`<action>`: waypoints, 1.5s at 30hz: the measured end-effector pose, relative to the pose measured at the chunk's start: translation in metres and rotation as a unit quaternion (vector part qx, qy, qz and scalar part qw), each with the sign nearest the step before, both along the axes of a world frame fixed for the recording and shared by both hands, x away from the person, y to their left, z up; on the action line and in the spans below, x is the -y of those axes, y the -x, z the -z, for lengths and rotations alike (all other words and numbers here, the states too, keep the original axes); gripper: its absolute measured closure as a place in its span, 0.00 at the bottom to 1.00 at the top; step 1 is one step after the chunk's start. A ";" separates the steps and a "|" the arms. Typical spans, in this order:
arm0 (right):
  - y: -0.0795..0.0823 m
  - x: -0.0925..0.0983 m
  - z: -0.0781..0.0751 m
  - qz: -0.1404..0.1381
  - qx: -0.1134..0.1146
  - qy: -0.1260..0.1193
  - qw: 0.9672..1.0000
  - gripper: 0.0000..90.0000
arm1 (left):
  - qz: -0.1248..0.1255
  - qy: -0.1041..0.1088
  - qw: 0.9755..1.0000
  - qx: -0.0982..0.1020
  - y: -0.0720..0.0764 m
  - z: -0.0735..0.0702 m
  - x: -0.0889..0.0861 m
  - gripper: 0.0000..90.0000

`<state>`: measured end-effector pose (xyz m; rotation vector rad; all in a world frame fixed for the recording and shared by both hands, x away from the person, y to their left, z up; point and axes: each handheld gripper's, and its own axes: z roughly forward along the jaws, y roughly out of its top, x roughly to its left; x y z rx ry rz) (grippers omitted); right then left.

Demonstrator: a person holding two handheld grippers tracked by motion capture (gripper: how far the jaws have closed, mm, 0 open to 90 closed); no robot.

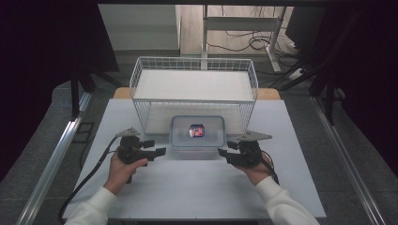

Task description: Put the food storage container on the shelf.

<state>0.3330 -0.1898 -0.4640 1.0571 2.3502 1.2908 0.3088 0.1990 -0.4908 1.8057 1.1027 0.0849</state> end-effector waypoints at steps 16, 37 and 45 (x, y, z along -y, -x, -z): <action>0.008 -0.066 0.039 -0.073 -0.043 0.075 0.994 0.99 | 0.029 -0.073 0.997 0.012 0.061 0.004 0.010 0.28; -0.032 -0.086 0.050 -0.005 -0.054 0.040 0.998 0.99 | 0.042 -0.058 0.997 0.006 0.051 0.006 0.007 0.28; -0.048 -0.088 0.044 0.017 -0.061 0.020 0.998 0.99 | 0.041 -0.059 0.997 0.008 0.051 0.005 0.007 0.28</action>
